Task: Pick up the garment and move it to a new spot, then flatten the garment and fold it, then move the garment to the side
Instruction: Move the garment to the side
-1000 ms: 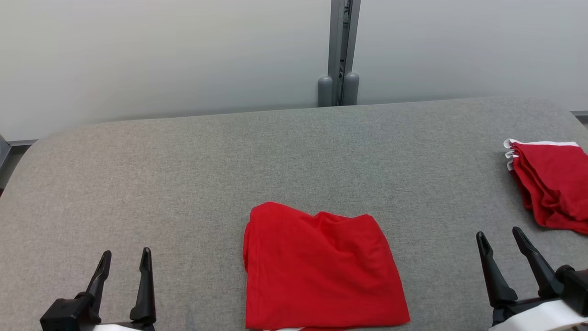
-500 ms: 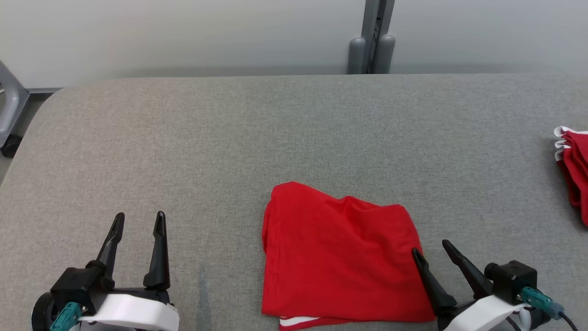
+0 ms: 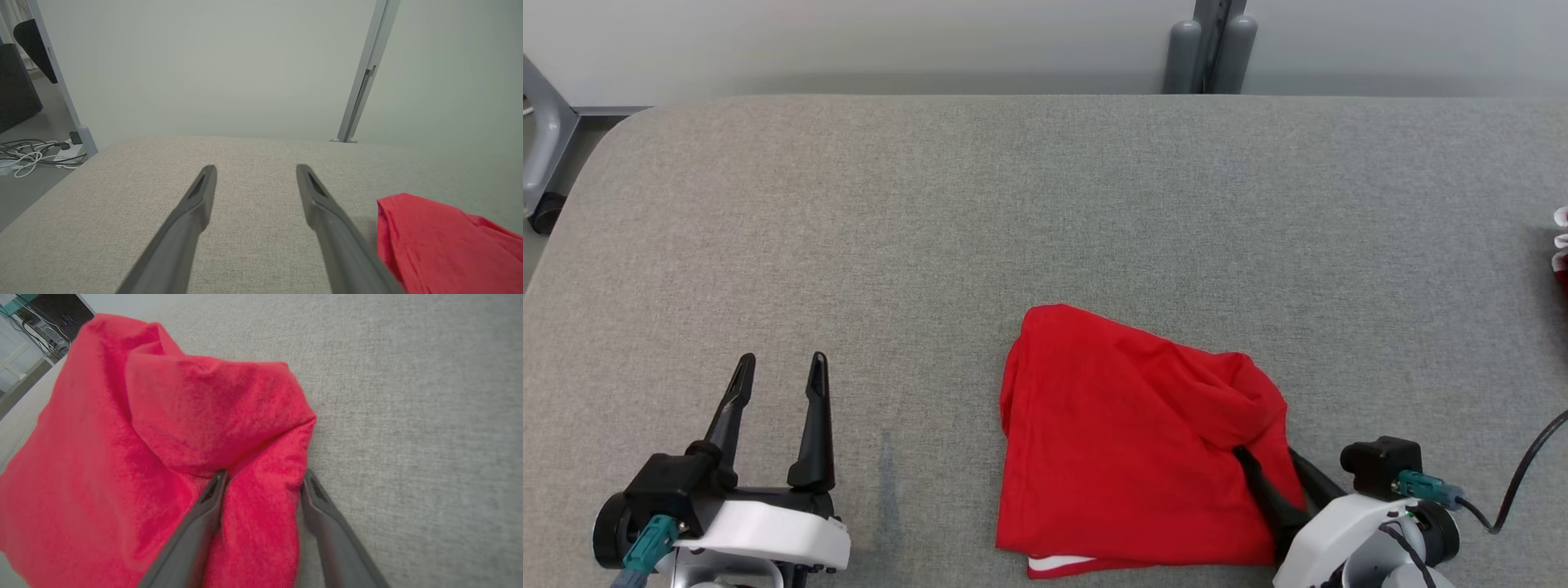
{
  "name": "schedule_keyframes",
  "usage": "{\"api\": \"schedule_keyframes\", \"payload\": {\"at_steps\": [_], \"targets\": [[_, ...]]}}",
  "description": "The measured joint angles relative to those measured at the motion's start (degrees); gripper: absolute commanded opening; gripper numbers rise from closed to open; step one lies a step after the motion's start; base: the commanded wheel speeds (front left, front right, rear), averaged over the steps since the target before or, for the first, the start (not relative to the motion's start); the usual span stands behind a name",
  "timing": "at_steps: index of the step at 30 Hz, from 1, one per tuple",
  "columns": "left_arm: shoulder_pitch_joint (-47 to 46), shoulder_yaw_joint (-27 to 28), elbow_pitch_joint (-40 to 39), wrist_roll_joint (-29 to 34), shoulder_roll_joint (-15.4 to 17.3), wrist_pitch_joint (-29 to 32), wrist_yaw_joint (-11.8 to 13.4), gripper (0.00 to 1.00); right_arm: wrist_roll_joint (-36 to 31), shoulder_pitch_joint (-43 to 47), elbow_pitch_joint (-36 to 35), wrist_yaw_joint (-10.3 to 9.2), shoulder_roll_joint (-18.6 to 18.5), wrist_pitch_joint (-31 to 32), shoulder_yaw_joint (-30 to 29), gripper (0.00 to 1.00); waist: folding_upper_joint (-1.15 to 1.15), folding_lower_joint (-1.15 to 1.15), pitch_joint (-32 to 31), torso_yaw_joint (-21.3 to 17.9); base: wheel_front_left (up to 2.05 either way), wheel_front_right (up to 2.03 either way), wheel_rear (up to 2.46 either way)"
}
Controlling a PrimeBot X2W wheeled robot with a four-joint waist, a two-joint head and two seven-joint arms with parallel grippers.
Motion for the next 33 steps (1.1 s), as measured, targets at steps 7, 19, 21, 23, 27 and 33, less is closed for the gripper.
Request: {"api": "schedule_keyframes", "payload": {"at_steps": [7, 19, 21, 23, 27, 33], "targets": [[-0.44, 0.12, 1.54, -0.46, 0.15, -0.91, -0.43, 1.0, 1.14, -1.74, 0.83, 0.08, -1.49, -3.67, 2.54, 0.0, 0.0, 0.0, -0.04, -1.38, 0.0, 0.0, 0.0], [-0.77, 0.48, 1.02, -0.97, 1.79, -1.11, -1.01, 1.0, 0.6, -10.04, -2.01, 0.0, -10.06, -4.56, 4.41, 0.0, 0.0, 0.0, -1.04, -10.64, 0.0, 0.0, 0.0], [-1.23, 0.51, 0.53, -0.91, 2.1, -0.86, -1.0, 1.0, 0.92, -12.29, -1.91, 0.0, -11.46, -4.66, 4.44, 0.0, 0.0, 0.0, -0.74, -12.47, 0.0, 0.0, 0.0], [-1.64, 0.42, -0.05, -0.66, 2.44, -0.6, -1.0, 1.0, 1.29, -15.44, -1.25, 0.0, -12.61, -4.8, 4.55, 0.0, 0.0, 0.0, -0.2, -14.26, 0.0, 0.0, 0.0], [-4.09, -0.1, -1.27, 0.05, 3.32, 0.45, -1.41, 1.0, 3.04, -22.4, 0.77, 0.0, -15.24, -6.31, 4.97, 0.0, 0.0, 0.0, 2.13, -16.86, 0.0, 0.0, 0.0], [-7.4, -1.21, -3.01, 1.31, 4.52, 1.99, -1.94, 1.0, 4.91, -29.1, 3.78, 0.0, -21.87, -7.1, 6.6, 0.0, 0.0, 0.0, 6.96, -18.75, 0.0, 0.0, 0.0]]}}
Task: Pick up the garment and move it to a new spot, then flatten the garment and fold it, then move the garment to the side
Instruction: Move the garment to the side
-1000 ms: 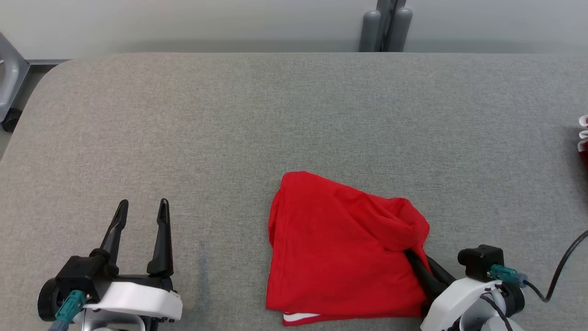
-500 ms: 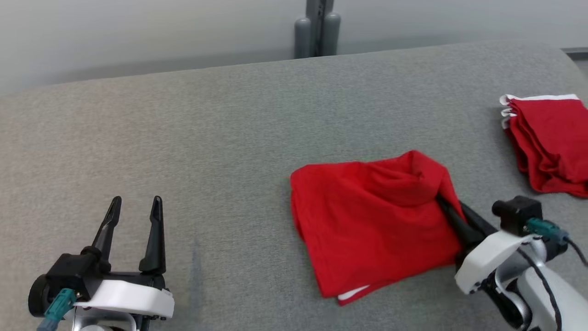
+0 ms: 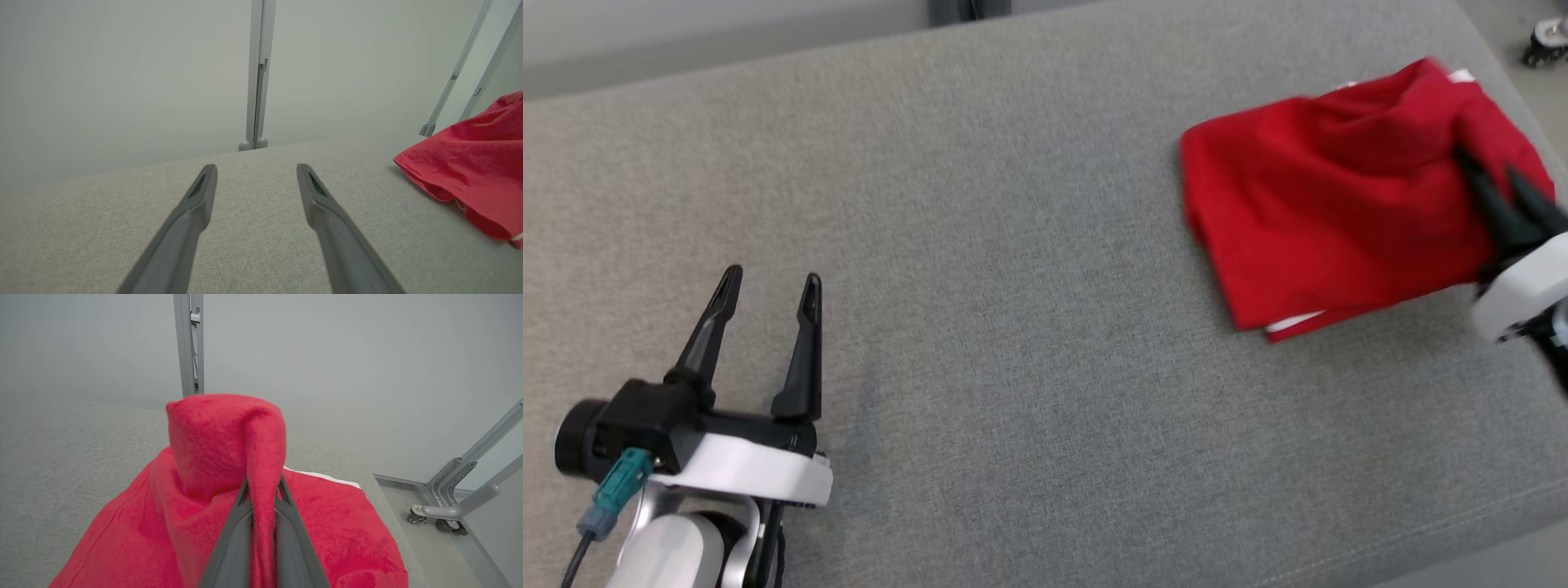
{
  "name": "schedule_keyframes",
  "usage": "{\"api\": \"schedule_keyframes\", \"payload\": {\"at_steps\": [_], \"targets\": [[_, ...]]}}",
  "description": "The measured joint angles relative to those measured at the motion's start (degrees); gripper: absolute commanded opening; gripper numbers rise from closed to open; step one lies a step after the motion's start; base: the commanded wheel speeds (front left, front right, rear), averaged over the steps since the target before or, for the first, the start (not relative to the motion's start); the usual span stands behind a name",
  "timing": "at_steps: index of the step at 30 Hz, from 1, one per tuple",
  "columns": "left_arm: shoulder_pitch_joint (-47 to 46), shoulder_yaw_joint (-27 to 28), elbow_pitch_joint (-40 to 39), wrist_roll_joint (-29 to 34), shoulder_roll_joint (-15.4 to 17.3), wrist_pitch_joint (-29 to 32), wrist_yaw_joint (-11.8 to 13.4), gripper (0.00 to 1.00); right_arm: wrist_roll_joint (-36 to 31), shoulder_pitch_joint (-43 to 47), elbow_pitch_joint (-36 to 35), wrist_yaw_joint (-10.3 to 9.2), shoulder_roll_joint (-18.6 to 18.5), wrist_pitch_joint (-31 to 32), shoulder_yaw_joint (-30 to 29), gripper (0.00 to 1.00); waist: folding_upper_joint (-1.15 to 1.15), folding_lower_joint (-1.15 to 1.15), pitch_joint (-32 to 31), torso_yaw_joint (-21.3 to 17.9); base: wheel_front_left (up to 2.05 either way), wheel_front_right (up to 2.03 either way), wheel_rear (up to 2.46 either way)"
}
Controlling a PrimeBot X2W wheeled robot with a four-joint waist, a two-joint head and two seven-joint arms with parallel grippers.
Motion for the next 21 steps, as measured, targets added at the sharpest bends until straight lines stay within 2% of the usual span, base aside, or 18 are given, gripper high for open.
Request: {"api": "schedule_keyframes", "payload": {"at_steps": [5, 10, 21], "targets": [[-3.25, -0.42, -1.64, 0.9, 1.09, 1.33, -0.51, 1.0, 1.47, -3.99, 2.78, 0.0, -5.71, -0.51, -0.25, 0.0, 0.0, 0.0, 4.33, -0.39, 0.0, 0.0, 0.0], [-6.03, -1.14, -2.59, 1.66, 1.94, 2.5, -1.04, 1.0, 2.32, -7.76, 8.17, 0.0, -9.47, -1.62, -2.18, 0.0, 0.0, 0.0, 8.46, -0.1, 0.0, 0.0, 0.0], [-8.95, -1.44, -4.92, 2.89, 3.76, 4.26, -1.25, 1.0, 4.07, -13.52, 22.03, 0.0, -9.7, -3.15, -6.66, 0.0, 0.0, 0.0, 15.14, 0.95, 0.0, 0.0, 0.0]]}}
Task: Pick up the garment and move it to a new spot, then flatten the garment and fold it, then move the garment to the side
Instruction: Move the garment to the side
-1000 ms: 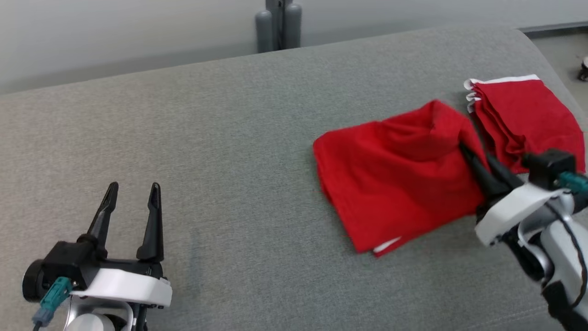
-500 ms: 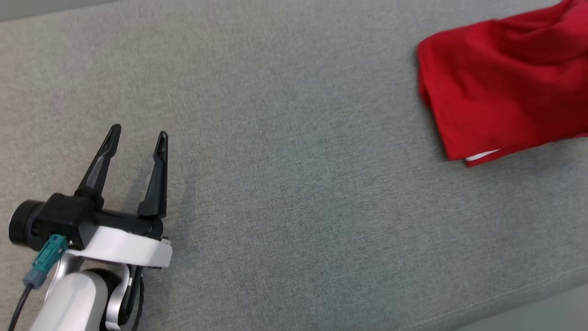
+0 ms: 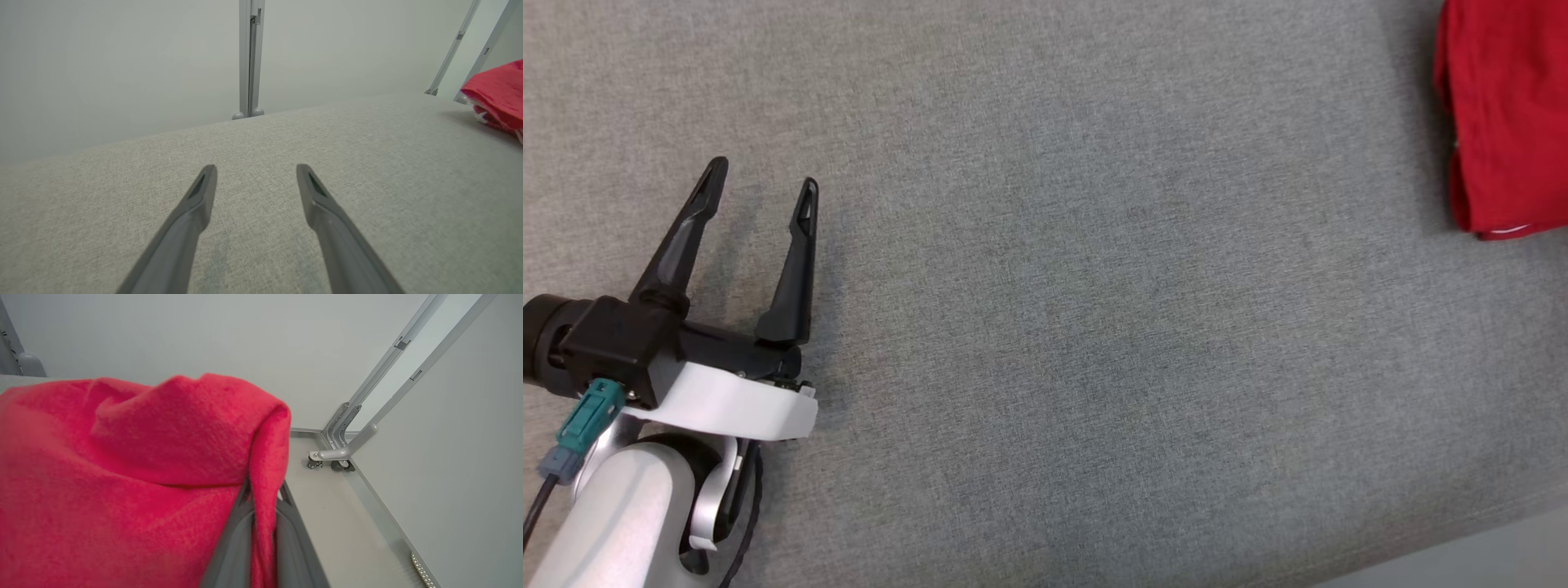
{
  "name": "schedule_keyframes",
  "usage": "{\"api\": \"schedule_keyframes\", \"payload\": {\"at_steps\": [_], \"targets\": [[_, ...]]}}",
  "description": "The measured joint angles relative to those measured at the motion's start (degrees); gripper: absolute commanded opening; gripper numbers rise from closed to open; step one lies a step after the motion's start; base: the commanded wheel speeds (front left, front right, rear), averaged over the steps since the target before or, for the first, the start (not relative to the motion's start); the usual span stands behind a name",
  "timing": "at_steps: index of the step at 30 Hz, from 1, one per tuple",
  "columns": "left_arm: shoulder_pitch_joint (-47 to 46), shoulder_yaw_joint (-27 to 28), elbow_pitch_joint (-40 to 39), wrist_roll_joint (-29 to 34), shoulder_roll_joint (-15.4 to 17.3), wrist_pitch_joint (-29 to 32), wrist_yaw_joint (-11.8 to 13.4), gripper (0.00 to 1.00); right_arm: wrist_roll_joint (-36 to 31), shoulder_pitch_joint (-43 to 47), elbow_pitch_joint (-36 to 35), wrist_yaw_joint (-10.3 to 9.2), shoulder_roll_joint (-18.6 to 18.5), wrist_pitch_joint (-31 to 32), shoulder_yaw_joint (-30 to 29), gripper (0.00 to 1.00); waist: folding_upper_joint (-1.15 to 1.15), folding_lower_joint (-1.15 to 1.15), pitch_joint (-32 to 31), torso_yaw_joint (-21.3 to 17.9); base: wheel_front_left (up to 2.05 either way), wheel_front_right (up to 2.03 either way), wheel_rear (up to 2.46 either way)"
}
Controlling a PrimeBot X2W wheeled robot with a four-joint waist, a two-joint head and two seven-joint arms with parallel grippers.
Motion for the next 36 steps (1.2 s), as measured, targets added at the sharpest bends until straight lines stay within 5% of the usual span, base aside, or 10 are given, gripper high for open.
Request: {"api": "schedule_keyframes", "payload": {"at_steps": [2, 3, 14, 24, 36], "targets": [[-0.02, 0.13, -0.21, 0.18, 0.4, 0.15, 0.05, 1.0, -0.13, -0.9, 2.14, 0.0, 0.7, -0.51, -0.98, 0.38, 0.0, 0.0, 0.8, -0.17, 0.0, 0.0, 0.0], [-0.03, 0.18, -0.34, 0.2, 0.57, 0.25, 0.1, 1.0, -0.29, -1.16, 2.87, 0.0, 1.1, -0.63, -1.11, 1.0, 0.0, 0.0, 1.08, -0.32, 0.0, 0.0, 0.0], [-0.13, -0.07, -0.1, 0.31, 1.03, 0.55, 0.34, 1.0, -3.36, 1.01, -0.16, 0.0, 4.47, -1.14, -7.88, 1.0, 0.0, 0.0, 0.52, -1.69, 0.0, 0.0, 0.0], [2.98, -0.13, 3.16, -1.85, -0.85, -2.42, 1.08, 1.0, -12.14, 15.07, -16.89, 0.0, 15.48, -1.21, -19.17, 1.0, 0.0, 0.0, -6.36, -1.84, 0.0, 0.0, 0.0], [7.2, -0.45, 6.88, -4.39, -3.85, -5.53, 1.9, 1.0, -19.84, 29.47, -33.17, 0.0, 26.6, -1.22, -21.39, 1.0, 0.0, 0.0, -14.89, 1.38, 0.0, 0.0, 0.0]]}}
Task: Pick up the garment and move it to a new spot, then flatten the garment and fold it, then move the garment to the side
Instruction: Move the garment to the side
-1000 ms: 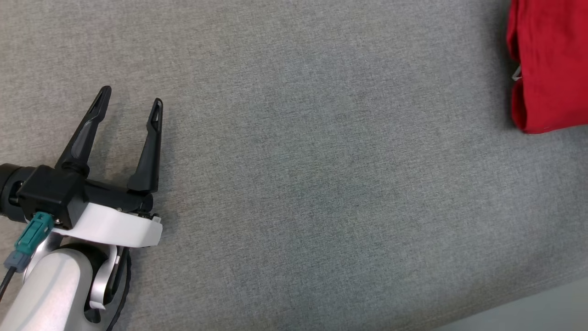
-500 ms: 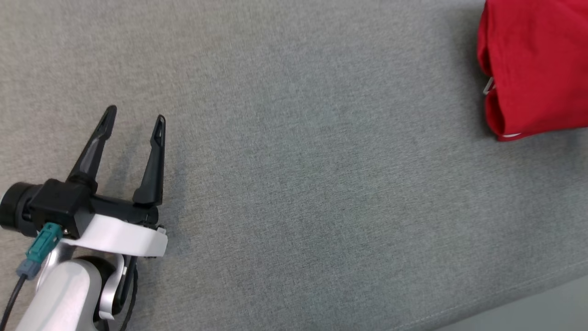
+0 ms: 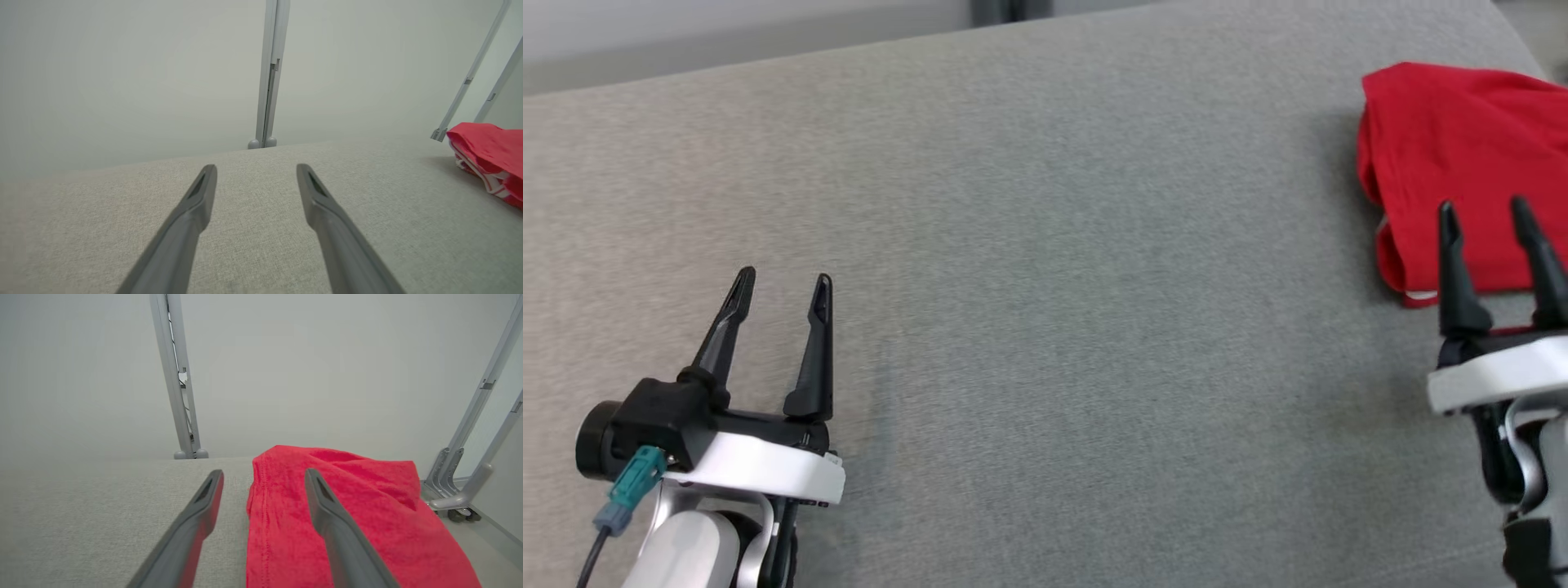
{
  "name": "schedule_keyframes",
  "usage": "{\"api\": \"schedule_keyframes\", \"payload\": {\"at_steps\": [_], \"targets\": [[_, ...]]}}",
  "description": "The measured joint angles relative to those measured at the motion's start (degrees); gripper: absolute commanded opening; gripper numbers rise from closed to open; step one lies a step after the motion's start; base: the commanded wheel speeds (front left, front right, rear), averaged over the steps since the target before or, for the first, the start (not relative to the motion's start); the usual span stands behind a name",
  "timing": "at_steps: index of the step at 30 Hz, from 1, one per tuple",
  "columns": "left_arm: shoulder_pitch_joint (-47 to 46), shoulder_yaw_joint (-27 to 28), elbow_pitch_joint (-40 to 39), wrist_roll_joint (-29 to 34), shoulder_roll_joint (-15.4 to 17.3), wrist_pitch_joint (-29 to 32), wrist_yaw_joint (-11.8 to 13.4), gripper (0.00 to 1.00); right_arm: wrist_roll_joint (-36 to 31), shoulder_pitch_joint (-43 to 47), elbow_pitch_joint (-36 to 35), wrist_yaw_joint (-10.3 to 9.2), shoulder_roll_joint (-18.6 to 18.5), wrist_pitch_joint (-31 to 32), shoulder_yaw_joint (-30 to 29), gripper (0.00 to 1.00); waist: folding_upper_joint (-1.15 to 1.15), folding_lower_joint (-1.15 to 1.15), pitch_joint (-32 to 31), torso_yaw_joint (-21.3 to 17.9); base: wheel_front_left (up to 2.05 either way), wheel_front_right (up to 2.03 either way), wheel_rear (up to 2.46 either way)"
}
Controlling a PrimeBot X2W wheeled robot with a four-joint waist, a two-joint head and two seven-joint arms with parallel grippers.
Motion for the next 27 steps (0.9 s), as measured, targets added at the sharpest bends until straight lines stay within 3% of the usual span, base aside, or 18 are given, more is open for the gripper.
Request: {"api": "schedule_keyframes", "payload": {"at_steps": [8, 15, 27], "targets": [[2.19, 0.12, 3.54, -1.72, -1.33, -2.14, -0.11, 1.0, -3.37, 8.68, -6.87, -0.01, 5.33, 0.03, -1.0, 1.0, 0.0, 0.0, -3.9, 6.35, 0.0, 0.0, 0.0], [6.18, 1.86, 4.85, -2.99, -1.35, -3.34, 0.87, 1.0, -4.75, 15.38, -11.72, -0.01, 7.33, 2.93, -1.03, 1.0, 0.0, 0.0, -8.8, 10.62, 0.0, 0.0, 0.0], [10.5, 1.37, 3.88, -3.36, -0.7, -2.89, 1.47, 1.0, -6.34, 24.19, -19.52, -0.01, 7.4, 7.99, -2.96, 1.0, 0.0, 0.0, -14.21, 12.14, 0.0, 0.0, 0.0]]}}
